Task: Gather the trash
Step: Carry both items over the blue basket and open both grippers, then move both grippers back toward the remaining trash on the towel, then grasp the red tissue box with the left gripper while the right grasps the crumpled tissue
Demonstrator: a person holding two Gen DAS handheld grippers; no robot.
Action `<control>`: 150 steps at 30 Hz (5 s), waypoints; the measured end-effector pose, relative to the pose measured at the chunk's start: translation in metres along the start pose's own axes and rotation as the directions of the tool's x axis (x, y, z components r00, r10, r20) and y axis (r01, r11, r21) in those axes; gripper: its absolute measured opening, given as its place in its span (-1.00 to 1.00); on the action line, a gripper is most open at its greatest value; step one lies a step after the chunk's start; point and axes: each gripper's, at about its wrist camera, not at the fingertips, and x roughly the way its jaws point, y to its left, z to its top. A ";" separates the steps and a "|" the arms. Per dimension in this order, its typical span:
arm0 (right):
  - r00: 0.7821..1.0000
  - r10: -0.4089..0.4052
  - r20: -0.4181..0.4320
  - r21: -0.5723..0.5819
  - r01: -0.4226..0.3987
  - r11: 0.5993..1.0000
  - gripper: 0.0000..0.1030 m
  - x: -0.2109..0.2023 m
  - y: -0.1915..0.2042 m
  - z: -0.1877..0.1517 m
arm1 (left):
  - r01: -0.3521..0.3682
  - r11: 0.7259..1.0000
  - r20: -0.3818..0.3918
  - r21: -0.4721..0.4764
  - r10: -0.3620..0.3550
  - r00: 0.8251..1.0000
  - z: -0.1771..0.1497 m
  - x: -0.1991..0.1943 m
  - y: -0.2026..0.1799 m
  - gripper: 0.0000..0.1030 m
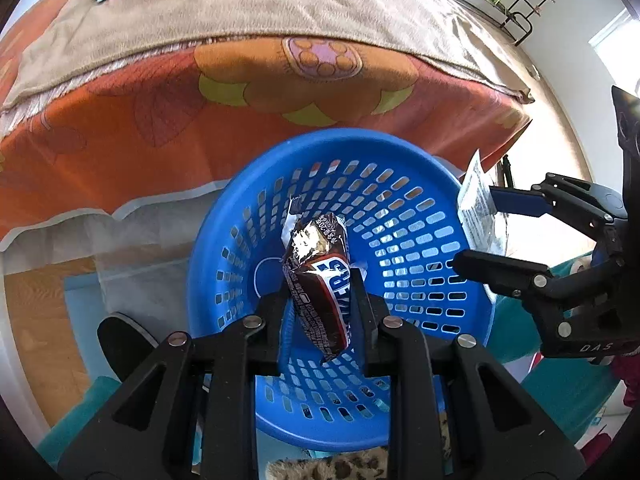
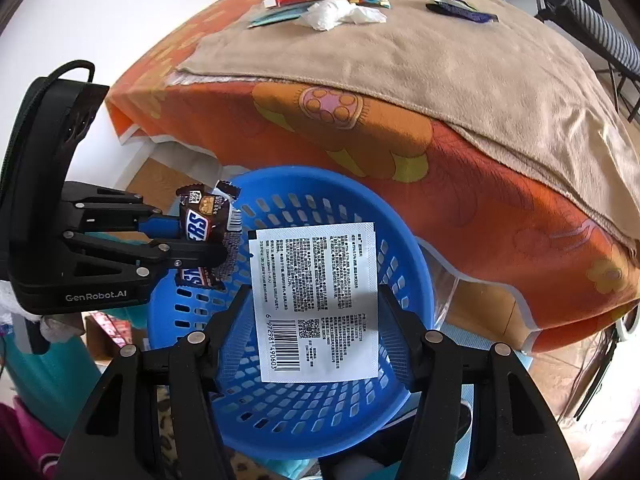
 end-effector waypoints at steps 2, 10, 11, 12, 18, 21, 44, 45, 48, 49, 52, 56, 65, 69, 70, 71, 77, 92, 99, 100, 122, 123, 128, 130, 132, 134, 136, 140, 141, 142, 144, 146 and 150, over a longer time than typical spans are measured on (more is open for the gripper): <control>1.000 -0.013 -0.015 0.010 0.013 1.000 0.16 0.003 -0.001 0.000 | -0.004 1.000 -0.011 -0.008 0.004 1.000 0.001 0.002 0.001 -0.10; 0.999 0.001 -0.036 0.055 0.001 0.998 0.18 0.008 -0.009 -0.001 | -0.009 1.000 0.004 -0.030 0.009 1.000 0.001 -0.001 0.005 0.05; 0.999 0.000 -0.034 0.060 0.002 0.998 0.18 0.007 -0.009 -0.001 | -0.009 0.999 0.005 -0.030 0.009 1.000 0.001 -0.001 0.006 0.05; 1.000 -0.001 -0.030 0.067 0.003 0.998 0.18 0.007 -0.010 0.000 | -0.009 0.999 0.006 -0.031 0.009 1.000 0.001 -0.001 0.006 0.05; 1.000 0.000 -0.018 0.091 0.002 0.996 0.18 0.003 -0.015 0.000 | -0.004 0.999 0.012 -0.038 0.005 1.000 0.003 -0.004 0.008 0.05; 1.000 -0.002 -0.016 0.095 0.003 0.995 0.18 0.003 -0.015 0.002 | -0.002 0.999 0.018 -0.042 0.003 1.000 0.007 -0.008 0.009 0.05; 0.993 0.039 0.113 0.168 -0.058 0.984 0.21 -0.024 -0.037 0.060 | -0.021 0.998 0.215 -0.055 0.033 0.976 0.102 -0.093 0.050 0.31; 0.992 0.039 0.121 0.164 -0.059 0.985 0.21 -0.025 -0.037 0.064 | -0.006 0.997 0.214 -0.072 0.022 0.977 0.108 -0.095 0.058 0.31; 0.986 0.066 0.154 0.157 -0.091 0.983 0.25 -0.029 -0.035 0.083 | 0.019 0.992 0.218 -0.127 0.009 0.976 0.124 -0.098 0.077 0.31; 0.982 0.081 0.168 0.156 -0.108 0.982 0.27 -0.030 -0.034 0.091 | 0.023 0.990 0.222 -0.137 0.008 0.975 0.130 -0.100 0.082 0.31; 0.977 0.093 0.193 0.149 -0.122 0.981 0.29 -0.028 -0.032 0.109 | 0.029 0.990 0.243 -0.140 0.006 0.970 0.152 -0.108 0.094 0.31; 0.972 0.099 0.213 0.147 -0.132 0.980 0.29 -0.017 -0.024 0.139 | 0.051 0.991 0.265 -0.126 -0.016 0.964 0.186 -0.116 0.109 0.32; 0.976 0.075 0.207 0.184 -0.114 0.976 0.29 0.018 -0.020 0.189 | 0.046 0.986 0.244 -0.161 -0.005 0.970 0.258 -0.097 0.157 0.41; 0.980 0.080 0.183 0.206 -0.118 0.972 0.29 0.036 -0.022 0.202 | 0.078 0.973 0.223 -0.219 -0.027 0.974 0.283 -0.081 0.183 0.41; 0.981 0.083 0.174 0.209 -0.119 0.971 0.29 0.040 -0.021 0.204 | 0.094 0.966 0.220 -0.240 -0.040 0.975 0.288 -0.077 0.190 0.41; 0.982 0.082 0.168 0.209 -0.117 0.971 0.29 0.043 -0.021 0.206 | 0.106 0.962 0.218 -0.251 -0.051 0.975 0.291 -0.074 0.194 0.41; 0.987 0.054 0.149 0.193 -0.083 0.978 0.29 0.058 -0.015 0.216 | 0.088 0.958 0.169 -0.274 -0.042 0.985 0.314 -0.046 0.211 0.41; 0.979 0.001 0.204 0.266 -0.056 0.962 -0.10 0.058 -0.048 0.226 | 0.126 0.970 0.116 -0.209 -0.104 0.988 0.316 -0.031 0.183 0.42; 0.972 -0.057 0.229 0.263 -0.005 0.965 -0.33 0.041 -0.062 0.215 | 0.063 0.992 0.087 -0.112 -0.054 0.995 0.314 -0.032 0.151 0.42; 0.970 -0.074 0.230 0.265 0.011 0.964 -0.42 0.037 -0.067 0.214 | 0.047 0.994 0.082 -0.097 -0.039 0.996 0.313 -0.032 0.146 0.42; 0.953 -0.042 0.301 0.291 -0.050 0.955 0.11 0.005 -0.096 0.198 | -0.088 0.996 0.026 0.018 0.088 0.996 0.330 -0.007 0.085 0.42; 0.954 -0.035 0.297 0.285 -0.053 0.957 0.11 0.005 -0.094 0.198 | -0.093 0.996 0.026 0.020 0.092 0.995 0.331 -0.007 0.084 0.42; 0.963 0.029 0.268 0.283 -0.107 0.953 0.11 0.022 -0.092 0.204 | -0.080 0.997 0.023 -0.014 0.081 0.996 0.338 -0.005 0.083 0.42; 0.965 0.048 0.259 0.271 -0.121 0.955 0.11 0.026 -0.089 0.205 | -0.075 0.997 0.017 -0.020 0.075 0.997 0.341 -0.003 0.080 0.42; 0.964 0.051 0.262 0.246 -0.117 0.962 0.11 0.027 -0.084 0.205 | -0.085 0.996 0.021 -0.006 0.085 0.996 0.343 -0.003 0.074 0.42; 0.962 0.044 0.269 0.234 -0.109 0.966 0.11 0.027 -0.083 0.206 | -0.089 0.996 0.027 0.010 0.088 0.996 0.345 -0.003 0.067 0.42; 0.962 0.049 0.270 0.234 -0.115 0.965 0.10 0.029 -0.085 0.204 | -0.073 0.997 0.038 0.008 0.073 0.997 0.346 -0.005 0.063 0.42; 0.961 0.078 0.265 0.247 -0.146 0.958 -0.24 0.034 -0.091 0.201 | -0.015 1.000 0.067 -0.012 0.016 0.998 0.344 -0.012 0.061 0.42; 0.961 0.089 0.260 0.251 -0.156 0.955 -0.30 0.035 -0.092 0.200 | 0.002 1.000 0.074 -0.021 -0.001 0.997 0.344 -0.014 0.061 0.35; 0.960 0.104 0.260 0.259 -0.173 0.950 -0.32 0.036 -0.094 0.199 | 0.020 0.999 0.077 -0.029 -0.018 0.997 0.344 -0.015 0.061 0.28; 0.958 0.111 0.263 0.269 -0.184 0.946 -0.32 0.037 -0.096 0.198 | 0.044 0.999 0.074 -0.029 -0.042 0.996 0.344 -0.016 0.059 -0.04; 0.955 0.127 0.268 0.272 -0.201 0.941 -0.32 0.036 -0.097 0.197 | 0.055 0.998 0.067 -0.020 -0.054 0.996 0.344 -0.014 0.054 -0.20; 0.949 0.143 0.280 0.281 -0.223 0.933 -0.32 0.030 -0.098 0.195 | 0.047 0.999 0.051 0.000 -0.047 0.998 0.340 -0.002 0.045 -0.53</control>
